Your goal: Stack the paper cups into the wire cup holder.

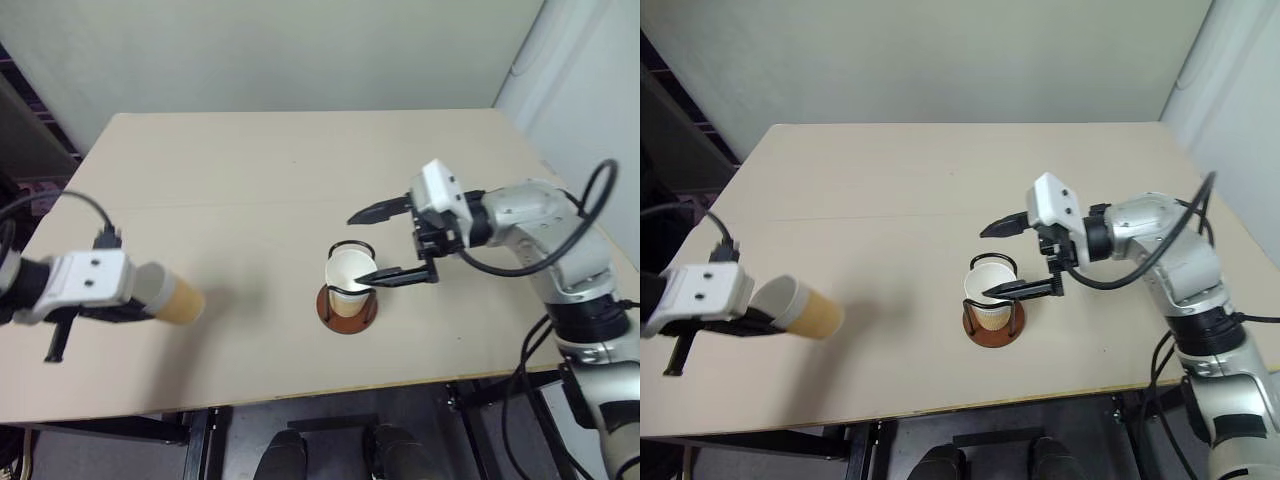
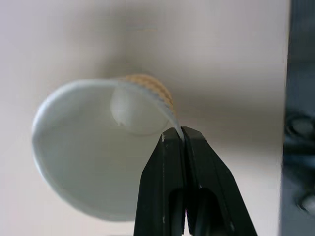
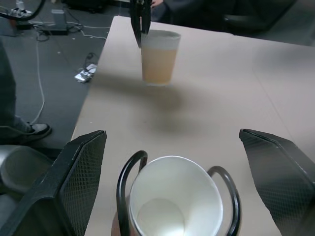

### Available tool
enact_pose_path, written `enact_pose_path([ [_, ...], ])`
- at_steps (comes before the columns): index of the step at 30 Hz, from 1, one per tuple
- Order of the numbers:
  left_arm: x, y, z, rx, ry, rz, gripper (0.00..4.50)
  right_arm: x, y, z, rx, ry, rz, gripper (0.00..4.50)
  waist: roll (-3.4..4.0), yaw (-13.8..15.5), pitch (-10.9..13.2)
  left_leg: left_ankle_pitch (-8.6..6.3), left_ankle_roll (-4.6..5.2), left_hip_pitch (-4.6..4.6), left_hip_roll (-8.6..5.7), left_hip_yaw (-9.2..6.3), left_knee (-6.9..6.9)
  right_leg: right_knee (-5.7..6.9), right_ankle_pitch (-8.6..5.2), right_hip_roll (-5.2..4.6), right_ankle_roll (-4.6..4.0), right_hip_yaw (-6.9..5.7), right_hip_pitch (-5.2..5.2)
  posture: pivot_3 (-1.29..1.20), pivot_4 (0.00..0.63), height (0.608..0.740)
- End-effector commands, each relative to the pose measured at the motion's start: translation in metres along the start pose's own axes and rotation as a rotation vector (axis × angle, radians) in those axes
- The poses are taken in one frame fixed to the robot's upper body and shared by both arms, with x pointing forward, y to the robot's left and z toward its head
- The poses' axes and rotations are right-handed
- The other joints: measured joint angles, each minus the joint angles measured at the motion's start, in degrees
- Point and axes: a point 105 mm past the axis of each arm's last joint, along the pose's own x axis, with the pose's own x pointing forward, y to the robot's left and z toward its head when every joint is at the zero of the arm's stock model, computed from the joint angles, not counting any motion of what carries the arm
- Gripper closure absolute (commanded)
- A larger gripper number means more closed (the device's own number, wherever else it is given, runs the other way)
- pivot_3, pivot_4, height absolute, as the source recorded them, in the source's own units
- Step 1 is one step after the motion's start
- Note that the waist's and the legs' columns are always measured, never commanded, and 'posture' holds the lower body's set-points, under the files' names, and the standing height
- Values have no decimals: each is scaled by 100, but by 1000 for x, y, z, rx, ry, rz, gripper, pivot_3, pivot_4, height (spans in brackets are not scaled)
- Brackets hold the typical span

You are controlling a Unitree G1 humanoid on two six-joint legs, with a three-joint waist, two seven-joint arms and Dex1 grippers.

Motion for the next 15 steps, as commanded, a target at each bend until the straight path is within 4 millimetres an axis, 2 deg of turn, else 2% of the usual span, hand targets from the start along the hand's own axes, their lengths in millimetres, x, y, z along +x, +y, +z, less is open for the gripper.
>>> enact_pose_path([
  [1, -7, 20, 67, 194, -250, 25, 4475, -58, -5, -3, -8, 86, -137, 0, -4, 100, -2, 3, -6, -5, -5, -4, 6, -1, 0, -3, 0, -4, 4, 0, 150, 740],
  [3, -6, 29, 96, 274, -368, 2, 4475, -82, -3, -8, 12, 132, -198, 0, 0, 178, -2, 16, -30, -7, -19, -20, 7, -8, 0, -19, 0, -4, 14, 0, 150, 740],
  [7, 8, 39, 130, 397, -492, -79, 4475, -113, 3, -16, 43, 204, -311, 0, 14, 109, -7, 15, -32, 1, -43, 4, 3, -14, 6, -31, 19, 27, 17, 0, 150, 740],
  [11, 29, 47, 153, 512, -529, -163, 4475, -122, 11, -16, 52, 236, -385, 0, 20, 16, -2, 16, -30, 5, -39, 10, 8, -16, 42, -23, 141, 44, 17, 0, 150, 740],
  [15, 50, 54, 159, 597, -488, -204, 4475, -122, 18, -13, 56, 237, -415, 0, 25, -16, 0, 21, -21, 10, -30, 17, 11, -18, 37, -8, 164, 53, 18, 0, 150, 740],
])
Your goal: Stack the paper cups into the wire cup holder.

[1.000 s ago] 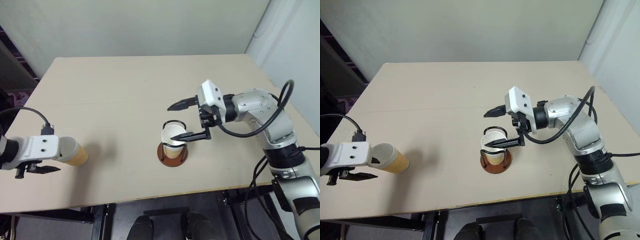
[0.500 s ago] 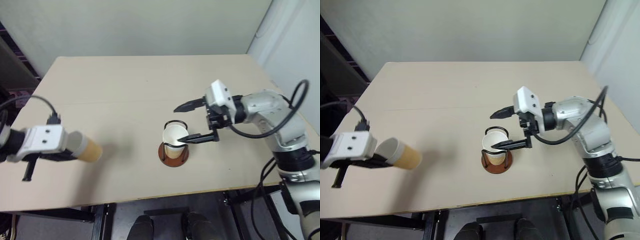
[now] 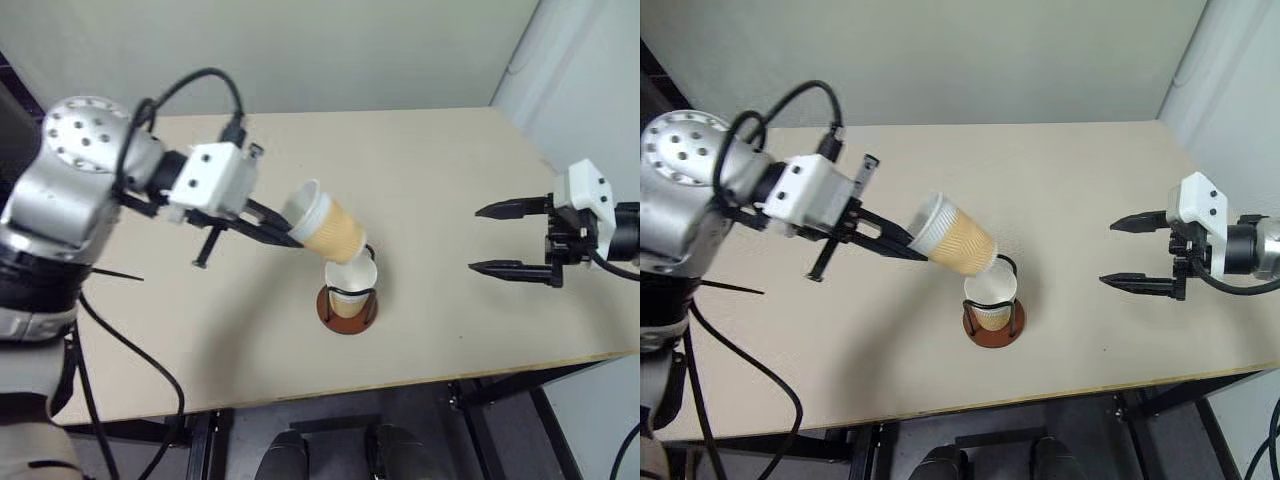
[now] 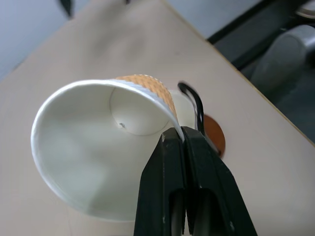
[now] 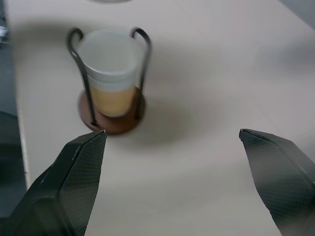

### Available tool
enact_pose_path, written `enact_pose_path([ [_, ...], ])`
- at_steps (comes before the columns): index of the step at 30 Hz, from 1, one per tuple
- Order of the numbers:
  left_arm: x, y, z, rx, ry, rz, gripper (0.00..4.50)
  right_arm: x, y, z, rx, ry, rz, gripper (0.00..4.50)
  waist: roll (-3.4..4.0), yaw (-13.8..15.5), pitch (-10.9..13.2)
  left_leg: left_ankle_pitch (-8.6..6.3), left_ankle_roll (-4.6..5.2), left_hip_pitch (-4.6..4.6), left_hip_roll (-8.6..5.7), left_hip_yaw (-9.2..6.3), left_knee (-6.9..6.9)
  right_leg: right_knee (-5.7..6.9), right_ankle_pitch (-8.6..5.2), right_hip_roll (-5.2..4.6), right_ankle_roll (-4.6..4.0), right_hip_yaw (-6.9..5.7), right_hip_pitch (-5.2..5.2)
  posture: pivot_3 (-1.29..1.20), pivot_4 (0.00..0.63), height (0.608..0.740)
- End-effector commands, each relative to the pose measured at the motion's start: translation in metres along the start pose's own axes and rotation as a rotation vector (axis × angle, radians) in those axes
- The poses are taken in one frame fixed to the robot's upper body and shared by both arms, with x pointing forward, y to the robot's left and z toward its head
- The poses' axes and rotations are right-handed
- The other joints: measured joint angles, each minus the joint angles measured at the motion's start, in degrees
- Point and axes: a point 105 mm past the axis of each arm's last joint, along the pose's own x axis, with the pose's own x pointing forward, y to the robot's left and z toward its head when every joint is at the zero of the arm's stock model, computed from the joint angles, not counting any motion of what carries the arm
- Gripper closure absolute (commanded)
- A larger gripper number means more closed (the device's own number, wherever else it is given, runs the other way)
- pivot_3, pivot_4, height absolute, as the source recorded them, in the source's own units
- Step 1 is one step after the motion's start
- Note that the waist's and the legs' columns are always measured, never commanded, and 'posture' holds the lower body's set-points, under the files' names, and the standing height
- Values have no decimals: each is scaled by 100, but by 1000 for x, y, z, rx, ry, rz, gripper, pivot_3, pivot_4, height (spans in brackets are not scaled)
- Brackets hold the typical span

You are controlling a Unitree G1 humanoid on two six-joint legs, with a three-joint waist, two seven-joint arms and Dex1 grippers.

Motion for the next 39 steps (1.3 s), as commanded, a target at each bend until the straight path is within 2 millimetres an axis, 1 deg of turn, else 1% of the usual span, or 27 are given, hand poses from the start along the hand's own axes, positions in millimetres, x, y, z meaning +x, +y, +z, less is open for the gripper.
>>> enact_pose_path([
  [1, 10, 6, -6, 87, 42, -80, 4475, -10, 3, 16, -48, -21, -57, 0, 2, 9, 1, 1, 1, -2, 1, 0, 1, 0, -4, 1, 8, 0, 2, 0, 150, 740],
  [4, 20, 5, -10, 111, 43, -124, 4475, -14, 6, 16, -41, -11, -81, 0, 4, 24, 2, 0, 2, -1, -5, 2, 9, -1, -15, -1, 31, 12, 15, 0, 150, 740],
  [9, 27, 0, -15, 130, 45, -160, 4475, -14, 8, 15, -34, 2, -95, 0, 4, 26, 3, -8, 9, -14, -30, 11, 15, -26, -17, -4, 81, 56, 16, 0, 150, 740],
  [14, 34, -5, -18, 126, 51, -185, 4475, -12, 8, 17, -40, -2, -83, 0, 4, 37, 2, -19, 28, -21, -33, 20, 21, -70, -5, -7, 101, 63, 29, 0, 150, 740],
  [17, 36, -6, -16, 129, 45, -194, 3880, -10, 7, 18, -46, -7, -78, 0, 4, 37, 2, -23, 33, -23, -34, 26, 24, -75, -4, -10, 103, 65, 30, 0, 150, 740],
  [18, 37, -6, -15, 131, 43, -196, 3508, -9, 7, 18, -48, -8, -76, 0, 4, 37, 2, -23, 34, -23, -33, 27, 24, -76, -4, -10, 103, 65, 30, 0, 150, 740],
  [20, 38, -6, -13, 132, 39, -198, 2901, -7, 7, 19, -49, -12, -72, 0, 4, 37, 2, -23, 35, -23, -34, 28, 24, -76, -4, -10, 104, 65, 30, 0, 150, 740],
  [22, 39, -6, -13, 140, 41, -194, 2141, -6, 7, 19, -50, -15, -67, 0, 5, 39, 2, -23, 35, -22, -33, 28, 24, -75, -4, -9, 104, 65, 30, 0, 150, 740],
  [23, 39, -5, -13, 143, 42, -191, 1691, -5, 6, 19, -50, -16, -65, 0, 5, 39, 2, -23, 35, -22, -34, 29, 25, -74, -3, -9, 104, 65, 31, 0, 150, 740],
  [25, 39, -3, -12, 157, 41, -177, 1077, -3, 7, 20, -53, -22, -56, 0, 5, 39, 2, -23, 35, -22, -33, 29, 30, -73, -2, -9, 106, 65, 31, 0, 150, 740],
  [28, 39, 10, -10, 159, 34, -99, 1077, -1, 8, 25, -57, -54, -29, 0, 5, 49, 2, -24, 35, -21, -33, 29, 38, -72, 0, -9, 109, 65, 36, 0, 150, 740],
  [31, 29, 14, -13, 120, 48, -33, 1077, 3, 12, 34, -58, -111, 30, 0, 6, 47, 2, -27, 42, -21, -34, 34, 50, -73, 3, -9, 114, 68, 39, 0, 150, 740],
  [34, 9, 9, -21, 23, 70, 66, 1077, 9, 14, 32, -52, -120, 80, 0, 8, 16, 0, -29, 44, -13, -34, 37, 47, -73, 4, -5, 114, 72, 39, 0, 150, 740],
  [36, -6, -1, -29, -66, 87, 132, 1077, 13, 14, 31, -49, -125, 105, 0, 11, -23, -1, -31, 47, -5, -35, 37, 43, -72, 4, -1, 113, 75, 39, 0, 150, 740],
  [39, -45, -39, -61, -325, 167, 301, 1077, 23, 6, 24, -37, -126, 122, 0, 21, -96, -4, -32, 42, 13, -33, 41, 24, -73, 5, 2, 109, 84, 31, 0, 150, 740],
])
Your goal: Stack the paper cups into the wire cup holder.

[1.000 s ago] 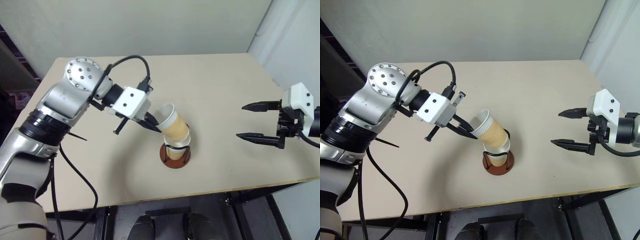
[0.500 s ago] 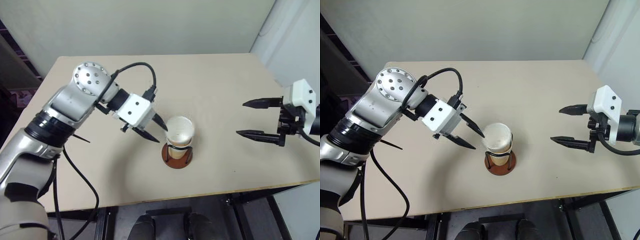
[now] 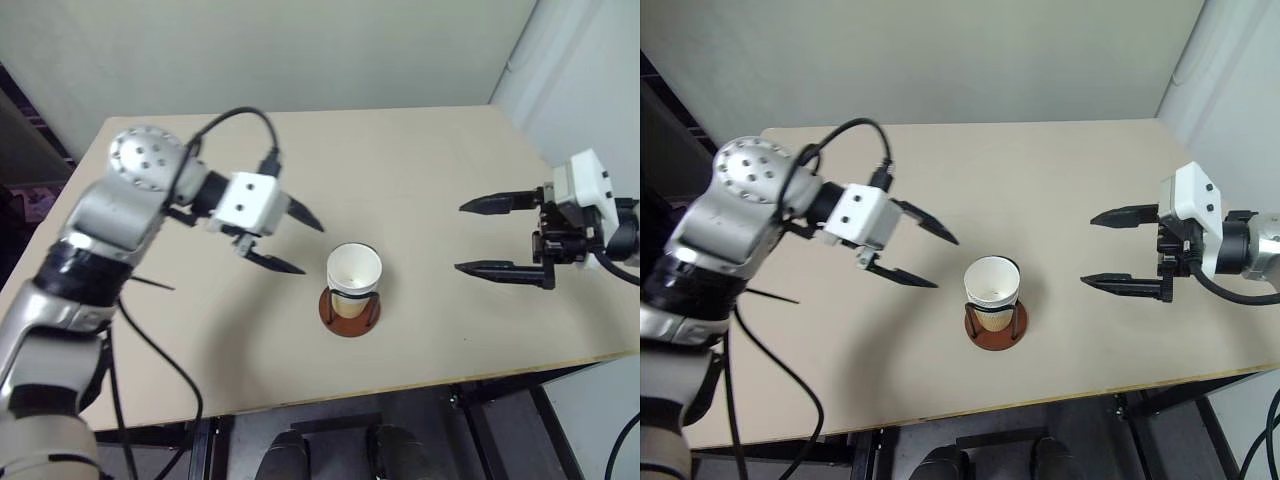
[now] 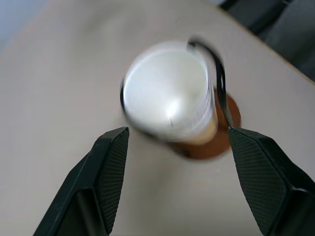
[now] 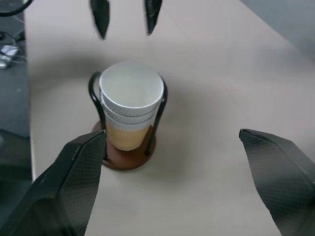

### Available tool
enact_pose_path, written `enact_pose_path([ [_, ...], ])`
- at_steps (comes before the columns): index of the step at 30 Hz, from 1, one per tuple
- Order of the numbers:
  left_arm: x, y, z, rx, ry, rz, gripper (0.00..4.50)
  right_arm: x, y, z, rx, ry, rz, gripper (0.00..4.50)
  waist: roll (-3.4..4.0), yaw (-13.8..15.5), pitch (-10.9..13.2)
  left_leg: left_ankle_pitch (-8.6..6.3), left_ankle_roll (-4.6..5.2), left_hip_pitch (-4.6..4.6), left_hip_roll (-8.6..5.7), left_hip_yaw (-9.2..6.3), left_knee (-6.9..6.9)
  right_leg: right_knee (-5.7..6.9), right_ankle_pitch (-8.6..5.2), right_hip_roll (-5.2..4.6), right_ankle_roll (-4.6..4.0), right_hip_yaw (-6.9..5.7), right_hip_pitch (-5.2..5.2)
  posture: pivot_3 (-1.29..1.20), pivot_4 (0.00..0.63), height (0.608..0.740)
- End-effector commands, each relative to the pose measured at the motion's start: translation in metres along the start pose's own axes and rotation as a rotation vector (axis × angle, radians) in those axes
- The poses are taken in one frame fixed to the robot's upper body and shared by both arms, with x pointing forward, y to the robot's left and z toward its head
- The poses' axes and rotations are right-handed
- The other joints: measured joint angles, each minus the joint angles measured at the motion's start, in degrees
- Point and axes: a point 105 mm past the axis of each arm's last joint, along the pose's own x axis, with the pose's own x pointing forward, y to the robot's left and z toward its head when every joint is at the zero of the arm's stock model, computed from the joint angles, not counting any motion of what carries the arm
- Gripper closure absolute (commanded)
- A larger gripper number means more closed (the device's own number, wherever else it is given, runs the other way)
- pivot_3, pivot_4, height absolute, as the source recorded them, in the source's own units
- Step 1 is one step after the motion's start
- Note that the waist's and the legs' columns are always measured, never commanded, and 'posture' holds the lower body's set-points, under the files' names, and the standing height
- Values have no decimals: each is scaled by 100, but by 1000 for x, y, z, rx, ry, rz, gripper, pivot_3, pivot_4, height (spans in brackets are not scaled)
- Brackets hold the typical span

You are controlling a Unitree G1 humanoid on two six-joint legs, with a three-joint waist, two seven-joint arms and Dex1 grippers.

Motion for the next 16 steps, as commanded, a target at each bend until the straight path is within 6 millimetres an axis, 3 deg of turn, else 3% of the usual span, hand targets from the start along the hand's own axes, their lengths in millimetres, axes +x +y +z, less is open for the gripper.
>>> enact_pose_path([
  [1, -44, -14, -22, -198, 48, 198, 1077, 2, -10, -3, -20, 4, 2, 0, 4, -33, -2, -1, -3, 3, 1, 0, -6, 0, -2, 1, -3, 2, -3, 0, 150, 740],
  [6, -77, -47, -58, -495, 6, 431, 1077, 4, -22, -22, 56, -4, 2, 0, 2, 50, -3, 1, -7, 2, 3, -12, -9, 21, -14, -2, -28, 0, -11, 0, 150, 740],
  [10, -86, -81, -84, -658, 20, 513, 1077, -2, -31, -37, 114, 15, -13, 0, -1, 81, -4, 0, -7, 8, -4, -6, -5, 60, -59, -13, -107, 0, -19, 0, 150, 740],
  [16, -87, -86, -84, -682, 15, 533, 1077, -5, -40, -43, 139, 20, -24, 0, -3, 96, -5, 1, -9, 27, 5, -9, -10, 90, -56, -4, -149, -9, -22, 0, 150, 740],
])
